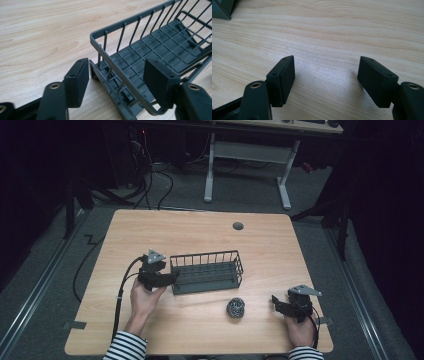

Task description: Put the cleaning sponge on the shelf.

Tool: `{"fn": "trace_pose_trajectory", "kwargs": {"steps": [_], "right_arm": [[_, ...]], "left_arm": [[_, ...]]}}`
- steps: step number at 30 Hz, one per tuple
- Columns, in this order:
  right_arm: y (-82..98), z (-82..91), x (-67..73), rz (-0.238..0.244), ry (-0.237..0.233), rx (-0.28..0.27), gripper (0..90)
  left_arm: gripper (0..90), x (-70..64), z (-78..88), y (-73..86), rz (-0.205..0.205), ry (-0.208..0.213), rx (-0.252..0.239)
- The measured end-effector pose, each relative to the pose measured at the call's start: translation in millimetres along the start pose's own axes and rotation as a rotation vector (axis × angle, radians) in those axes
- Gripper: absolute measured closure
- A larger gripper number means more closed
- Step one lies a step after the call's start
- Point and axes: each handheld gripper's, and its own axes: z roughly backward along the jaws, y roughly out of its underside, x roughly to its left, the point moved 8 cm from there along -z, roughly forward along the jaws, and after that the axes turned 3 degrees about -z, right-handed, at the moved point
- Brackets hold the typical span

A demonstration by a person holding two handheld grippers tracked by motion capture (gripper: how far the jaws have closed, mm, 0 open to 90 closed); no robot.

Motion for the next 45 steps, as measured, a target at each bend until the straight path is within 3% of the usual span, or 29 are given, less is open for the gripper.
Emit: {"fn": "trace_pose_trajectory", "kwargs": {"steps": [9, 10, 16, 21, 30, 45], "right_arm": [[0.0, 0.0, 0.0, 0.000, 0.000, 0.000, 30.4], [0.0, 0.0, 0.0, 0.000, 0.000, 0.000, 30.4], [0.0, 0.0, 0.0, 0.000, 0.000, 0.000, 30.4], [0.0, 0.0, 0.0, 0.000, 0.000, 0.000, 30.4], [0.0, 0.0, 0.0, 0.000, 0.000, 0.000, 30.3], [-0.2, -0.2, 0.1, 0.001, -0.001, 0.000, 30.4]], "left_arm": [[33.6, 3.5, 12.9, -2.0, -0.002, -0.001, -0.031], [33.3, 3.9, 18.1, -2.0, 0.007, 0.015, -0.039], [32.9, 10.9, 32.5, 2.0, 0.005, -0.002, -0.056], [33.0, 23.4, 45.3, 14.1, 0.008, -0.037, -0.055], [33.3, 36.5, 52.9, 37.0, 0.026, -0.064, -0.043], [32.6, 53.0, 44.3, 75.0, 0.058, -0.126, 0.012]]}}
